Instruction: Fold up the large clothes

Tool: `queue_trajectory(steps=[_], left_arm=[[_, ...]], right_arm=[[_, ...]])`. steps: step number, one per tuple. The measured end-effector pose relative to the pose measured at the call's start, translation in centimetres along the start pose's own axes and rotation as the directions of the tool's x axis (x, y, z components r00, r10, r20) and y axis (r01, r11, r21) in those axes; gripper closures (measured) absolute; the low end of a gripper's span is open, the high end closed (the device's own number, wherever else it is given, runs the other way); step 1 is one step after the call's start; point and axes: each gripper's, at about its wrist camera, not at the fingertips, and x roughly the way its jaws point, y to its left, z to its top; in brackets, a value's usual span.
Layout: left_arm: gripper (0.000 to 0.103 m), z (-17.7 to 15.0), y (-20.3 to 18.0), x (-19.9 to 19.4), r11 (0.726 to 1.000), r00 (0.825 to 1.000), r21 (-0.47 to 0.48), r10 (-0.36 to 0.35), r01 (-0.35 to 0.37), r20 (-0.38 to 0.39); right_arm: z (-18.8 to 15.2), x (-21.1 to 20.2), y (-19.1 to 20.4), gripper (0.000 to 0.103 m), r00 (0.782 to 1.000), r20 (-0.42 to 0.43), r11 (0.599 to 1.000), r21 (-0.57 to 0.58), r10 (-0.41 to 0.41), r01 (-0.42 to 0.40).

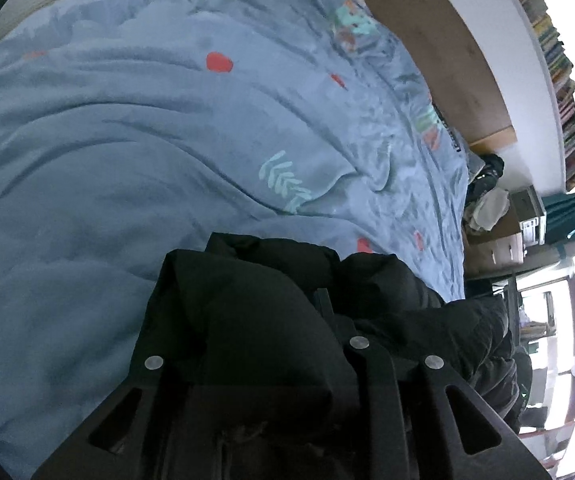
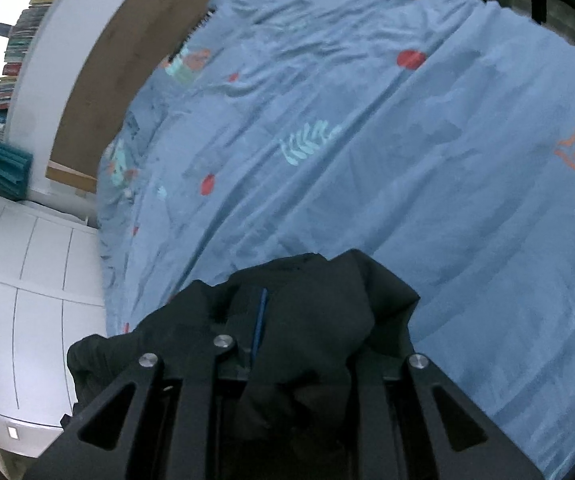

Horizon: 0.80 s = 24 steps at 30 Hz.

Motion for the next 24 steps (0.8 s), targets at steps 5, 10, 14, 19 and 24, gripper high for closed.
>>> queue_trajectory(steps=[5, 10, 14, 19, 24], left_arm=[[0.080, 0.6, 0.1, 1.9, 1.000, 1.000, -0.009, 0.018, -0.018, -0.019], [0.074, 1.1, 0.3, 2.3, 0.999, 0.999, -0.040, 0.008, -0.010, -0.041], [0.053, 1.5, -0.2, 0.7, 0.998, 0.999, -0.051, -0.037, 0.035, -0.033], [0.027, 2.4, -1.4, -1.7, 0.995, 0.998, -0.067, -0.069, 0.069, -0.002], [0.017, 3.6, -2.3, -5.1, 0.994, 0.995, -0.078, -0.069, 0.075, 0.076]], right_arm=[[1.2, 2.8, -0.7, 0.087, 0.999, -0.047, 1.000, 0.002, -0.013, 0.013], [1.5, 3.9, -1.2, 0.085, 0.997, -0.079, 1.000, 0.023, -0.010, 0.012], [1.7, 3.8, -1.2, 0.072, 0.995, -0.097, 0.999, 0.031, 0.011, -0.008], [2.3, 2.2, -0.4, 0.029, 0.995, -0.085, 0.997, 0.054, 0.059, -0.054], [3.4, -0.5, 0.7, 0.004, 0.998, -0.015, 0.995, 0.076, 0.066, -0.065]])
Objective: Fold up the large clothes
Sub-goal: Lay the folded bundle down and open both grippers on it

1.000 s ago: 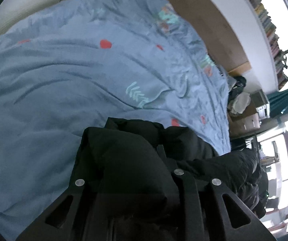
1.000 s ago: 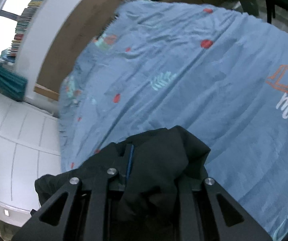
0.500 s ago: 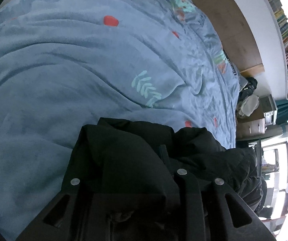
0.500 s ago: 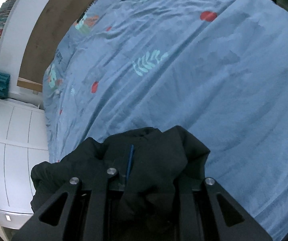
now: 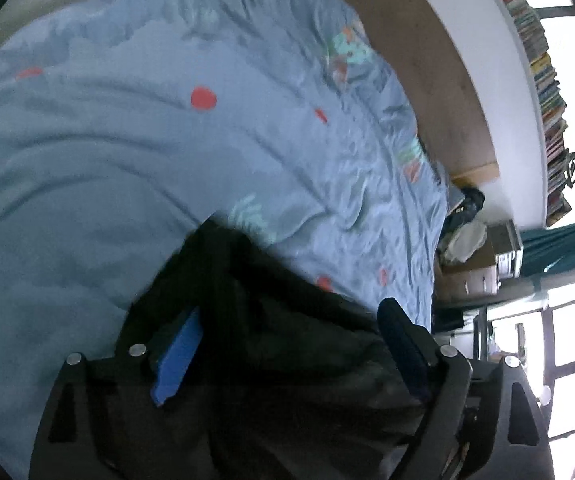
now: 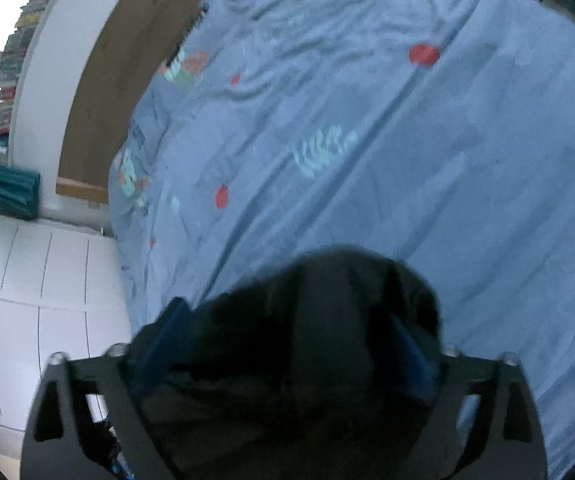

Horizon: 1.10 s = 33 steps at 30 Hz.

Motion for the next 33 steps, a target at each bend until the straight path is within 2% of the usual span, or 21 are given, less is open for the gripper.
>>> queue_trajectory(steps=[2, 5, 9, 11, 17, 21, 26, 30, 33], left_arm=[[0.016, 0.3, -0.6, -1.2, 1.000, 1.000, 0.013, 0.010, -0.010, 0.019], [0.016, -0.1, -1.7, -3.3, 0.995, 0.996, 0.073, 0.070, -0.075, 0.059], [0.016, -2.4, -2.9, -4.9, 0.968, 0.984, 0.184, 0.155, -0.169, 0.087], [0.016, -4.2, -3.2, -5.7, 0.953, 0.979, 0.229, 0.179, -0.196, 0.095], [0.016, -9.6, -3.1, -6.6, 0.921, 0.973, 0.314, 0.209, -0.230, 0.100], [0.016, -13.2, -3.8, -5.5, 0.892, 0.970, 0.382, 0.225, -0.243, 0.092], [0.016, -17.4, -5.7, -3.7, 0.843, 0.970, 0.480, 0.220, -0.241, 0.102], [0.016, -20.2, -7.1, -1.6, 0.809, 0.974, 0.544, 0.204, -0.225, 0.100], [0.016, -21.6, -7.7, 0.9, 0.763, 0.970, 0.603, 0.225, -0.233, 0.090]], right_arm=[[0.4, -1.4, 0.8, 0.003, 1.000, 0.022, 1.000, -0.012, 0.006, -0.006], [0.4, -3.3, 2.2, 0.003, 0.999, 0.036, 0.998, -0.058, 0.003, -0.001], [-1.3, -5.1, 4.7, 0.003, 0.999, 0.042, 0.982, -0.188, -0.025, 0.032], [-3.2, -6.0, 6.3, 0.003, 0.998, 0.041, 0.960, -0.276, -0.043, 0.053], [-10.1, -7.7, 8.5, 0.003, 0.996, 0.054, 0.897, -0.433, -0.073, 0.090], [-14.8, -7.9, 9.0, 0.003, 0.997, 0.047, 0.860, -0.504, -0.065, 0.080], [-20.8, -6.7, 9.7, 0.003, 0.992, 0.067, 0.778, -0.616, -0.107, 0.125], [-24.0, -5.5, 9.4, 0.003, 0.989, 0.083, 0.743, -0.653, -0.123, 0.147], [-25.5, -3.9, 9.0, 0.003, 0.986, 0.082, 0.717, -0.678, -0.142, 0.160]])
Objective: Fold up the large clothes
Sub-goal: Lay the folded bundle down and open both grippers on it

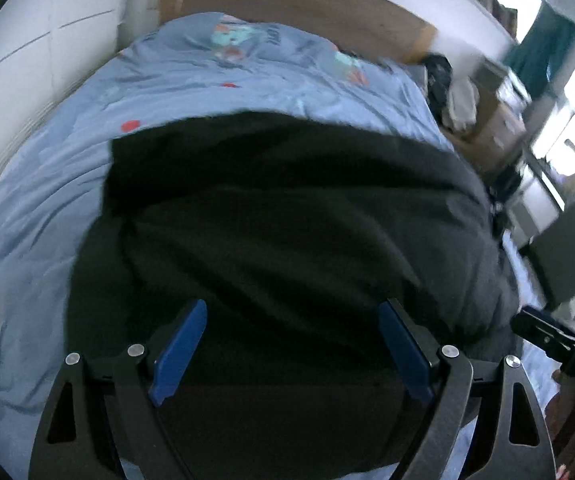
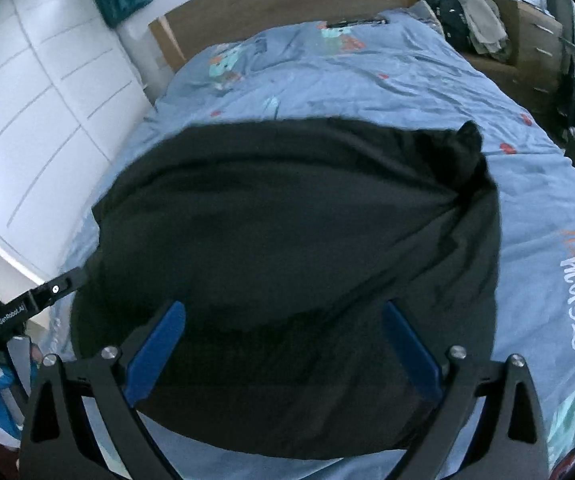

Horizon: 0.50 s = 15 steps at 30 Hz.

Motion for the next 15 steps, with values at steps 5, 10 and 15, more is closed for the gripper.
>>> queue_trajectory(steps=[5, 10, 15], left_arm=[[0.011, 1.2, -0.3, 4.5, 0.998, 0.999, 0.043, 0.037, -0.036, -0.022], [0.009, 4.7, -0.1, 7.9, 0.997, 0.998, 0.046, 0.055, -0.054, -0.028], [0.009, 7.7, -0.5, 11.0, 0.994, 0.995, 0.071, 0.090, -0.087, -0.048]], right_arm=[[-0.3, 4.4, 0.0, 0.003, 0.999, -0.037, 0.999, -0.040, -0.033, 0.031], [2.4, 7.8, -0.2, 0.003, 0.999, -0.012, 0.999, -0.038, -0.032, 0.032], [6.0, 11.5, -1.0, 0.003, 0.999, -0.034, 0.999, -0.009, -0.035, 0.035]])
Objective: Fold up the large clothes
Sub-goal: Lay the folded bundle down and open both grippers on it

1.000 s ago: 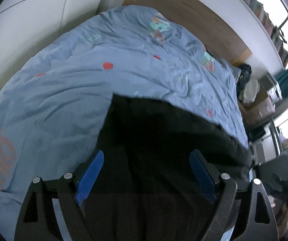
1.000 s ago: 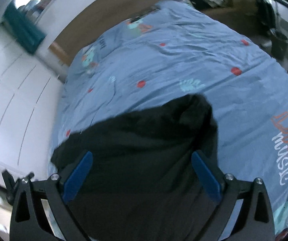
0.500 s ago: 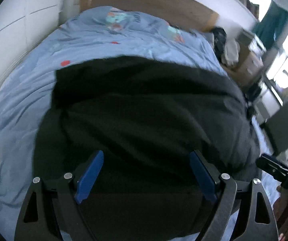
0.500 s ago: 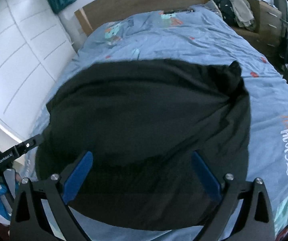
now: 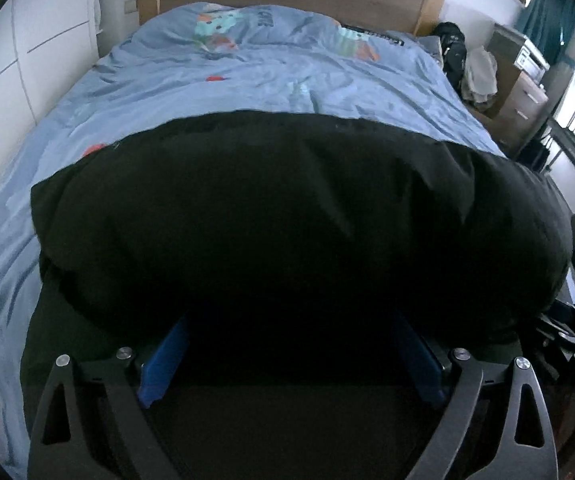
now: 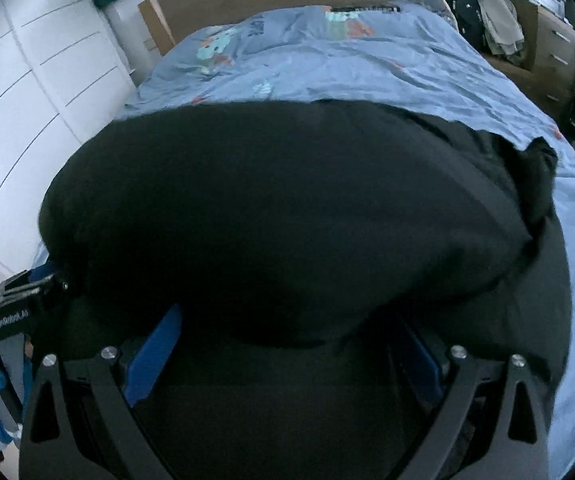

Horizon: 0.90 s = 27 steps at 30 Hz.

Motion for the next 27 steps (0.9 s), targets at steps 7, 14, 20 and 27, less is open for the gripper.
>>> queue_trajectory(steps=[7, 14, 20, 27], left_arm=[[0.003, 3.6, 0.5, 4.1, 1.000, 0.999, -0.028, 0.013, -0.014, -0.047], [0.001, 4.6, 0.3, 6.2, 0.999, 0.995, -0.028, 0.030, -0.033, -0.098], [0.001, 6.8, 3.0, 5.9, 0.998, 0.988, -0.064, 0.015, -0.025, -0.152], [0.001, 7.5, 7.0, 3.9, 0.986, 0.983, -0.139, 0.065, -0.090, -0.173]], right_arm=[[4.7, 4.4, -1.4, 0.002, 1.000, -0.028, 0.999, 0.042, -0.009, 0.010], [6.8, 7.2, -2.8, 0.000, 0.999, -0.049, 0.996, 0.089, -0.013, 0.018], [7.8, 6.8, -5.7, 0.001, 0.998, -0.068, 0.988, 0.151, -0.009, 0.019], [7.7, 5.5, -12.3, 0.001, 0.983, -0.125, 0.954, 0.249, -0.137, 0.165]])
